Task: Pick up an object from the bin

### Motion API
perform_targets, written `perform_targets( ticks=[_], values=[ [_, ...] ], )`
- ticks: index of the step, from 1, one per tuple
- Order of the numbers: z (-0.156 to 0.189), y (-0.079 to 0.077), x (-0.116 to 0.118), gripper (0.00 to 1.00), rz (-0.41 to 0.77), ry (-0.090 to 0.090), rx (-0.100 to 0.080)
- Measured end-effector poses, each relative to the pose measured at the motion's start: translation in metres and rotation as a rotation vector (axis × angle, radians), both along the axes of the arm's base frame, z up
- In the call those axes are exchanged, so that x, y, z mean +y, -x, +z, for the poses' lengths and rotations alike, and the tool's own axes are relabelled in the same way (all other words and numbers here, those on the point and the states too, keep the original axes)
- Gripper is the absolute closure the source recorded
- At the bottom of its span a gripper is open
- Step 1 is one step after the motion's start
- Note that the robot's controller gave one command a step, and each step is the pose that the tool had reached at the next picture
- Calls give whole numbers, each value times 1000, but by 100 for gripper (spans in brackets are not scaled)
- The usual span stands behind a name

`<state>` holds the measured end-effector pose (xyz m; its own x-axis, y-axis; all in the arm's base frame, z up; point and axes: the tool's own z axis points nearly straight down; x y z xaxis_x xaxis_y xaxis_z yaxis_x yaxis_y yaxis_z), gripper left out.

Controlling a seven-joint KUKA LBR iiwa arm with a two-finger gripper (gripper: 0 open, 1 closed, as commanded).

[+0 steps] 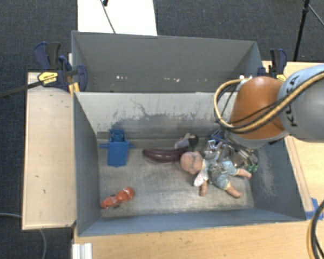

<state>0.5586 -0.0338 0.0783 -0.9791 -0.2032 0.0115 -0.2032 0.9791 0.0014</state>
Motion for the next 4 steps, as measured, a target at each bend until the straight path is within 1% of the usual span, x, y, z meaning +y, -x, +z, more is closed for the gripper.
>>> perform_targets(
  ticks=[1, 2, 4],
  values=[
    [3, 1, 0, 100, 0, 0, 0],
    [16, 3, 1, 100, -1, -2, 1],
    [58, 1, 1, 100, -3, -2, -9]
  ],
)
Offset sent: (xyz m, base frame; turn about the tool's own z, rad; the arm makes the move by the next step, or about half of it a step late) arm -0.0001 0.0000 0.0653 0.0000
